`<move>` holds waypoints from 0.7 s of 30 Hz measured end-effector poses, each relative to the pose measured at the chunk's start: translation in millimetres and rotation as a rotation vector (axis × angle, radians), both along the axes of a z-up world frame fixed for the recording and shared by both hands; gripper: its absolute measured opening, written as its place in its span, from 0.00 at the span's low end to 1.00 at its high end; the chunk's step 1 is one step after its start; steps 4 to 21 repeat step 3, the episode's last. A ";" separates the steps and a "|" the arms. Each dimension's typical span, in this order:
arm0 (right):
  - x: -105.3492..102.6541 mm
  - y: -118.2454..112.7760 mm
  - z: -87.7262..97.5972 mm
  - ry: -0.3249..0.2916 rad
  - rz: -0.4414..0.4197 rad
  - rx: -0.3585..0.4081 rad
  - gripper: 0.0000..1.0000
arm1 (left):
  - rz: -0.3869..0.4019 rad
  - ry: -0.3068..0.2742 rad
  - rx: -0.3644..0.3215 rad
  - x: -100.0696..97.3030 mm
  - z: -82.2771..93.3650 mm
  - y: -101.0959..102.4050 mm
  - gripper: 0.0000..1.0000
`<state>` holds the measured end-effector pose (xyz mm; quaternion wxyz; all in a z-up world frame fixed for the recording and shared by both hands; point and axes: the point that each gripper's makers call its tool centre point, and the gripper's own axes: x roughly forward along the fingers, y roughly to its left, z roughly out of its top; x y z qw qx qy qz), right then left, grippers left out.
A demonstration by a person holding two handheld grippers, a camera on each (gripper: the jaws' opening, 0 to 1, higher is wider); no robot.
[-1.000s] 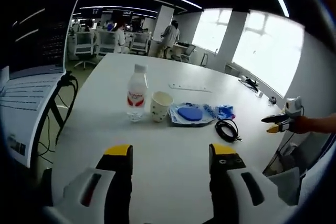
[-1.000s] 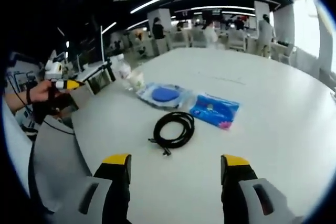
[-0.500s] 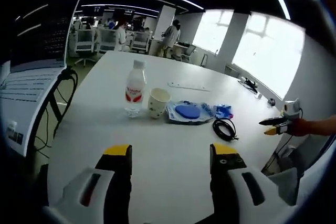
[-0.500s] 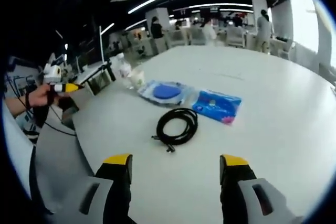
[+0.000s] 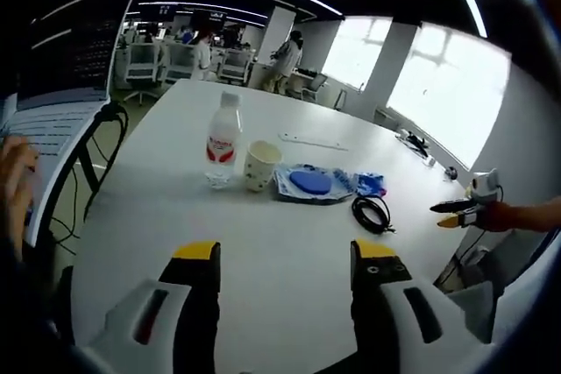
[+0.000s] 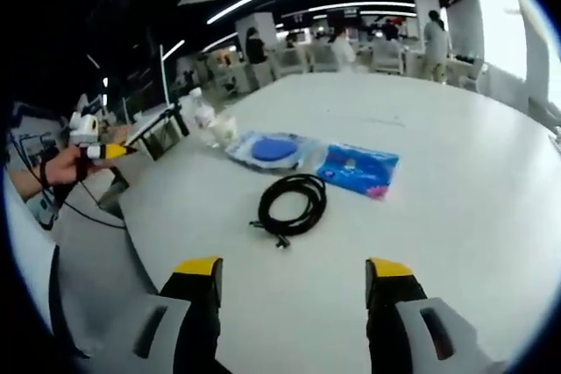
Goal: Arrange the tabletop items into an orderly group along one side of the table until the central work area is clear of visible clutter.
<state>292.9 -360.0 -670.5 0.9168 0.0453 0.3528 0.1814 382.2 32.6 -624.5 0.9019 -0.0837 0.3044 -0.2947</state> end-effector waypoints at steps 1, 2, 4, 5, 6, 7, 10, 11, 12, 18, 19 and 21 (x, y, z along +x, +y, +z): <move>0.4 -0.1 0.1 0.000 -0.001 0.000 0.67 | 0.000 0.000 0.000 0.1 0.0 0.3 0.60; 0.6 -0.1 0.2 -0.001 -0.001 0.001 0.67 | 0.000 0.000 0.000 0.3 0.2 0.6 0.60; 0.9 -0.2 0.1 -0.001 -0.001 0.001 0.67 | 0.000 -0.001 0.000 0.5 0.5 0.6 0.60; 0.9 -0.2 0.1 -0.001 -0.001 0.001 0.67 | 0.000 -0.001 0.000 0.5 0.5 0.6 0.60; 0.9 -0.2 0.1 -0.001 -0.001 0.001 0.67 | 0.000 -0.001 0.000 0.5 0.5 0.6 0.60; 0.9 -0.2 0.1 -0.001 -0.001 0.001 0.67 | 0.000 -0.001 0.000 0.5 0.5 0.6 0.60; 0.9 -0.2 0.1 -0.001 -0.001 0.001 0.67 | 0.000 -0.001 0.000 0.5 0.5 0.6 0.60; 0.9 -0.2 0.1 -0.001 -0.001 0.001 0.67 | 0.000 -0.001 0.000 0.5 0.5 0.6 0.60; 0.9 -0.2 0.1 -0.001 -0.001 0.001 0.67 | 0.000 -0.001 0.000 0.5 0.5 0.6 0.60; 0.9 -0.2 0.1 -0.001 -0.001 0.001 0.67 | 0.000 -0.001 0.000 0.5 0.5 0.6 0.60; 0.9 -0.2 0.1 -0.001 -0.001 0.001 0.67 | 0.000 -0.001 0.000 0.5 0.5 0.6 0.60; 0.9 -0.2 0.1 -0.001 -0.001 0.001 0.67 | 0.000 -0.001 0.000 0.5 0.5 0.6 0.60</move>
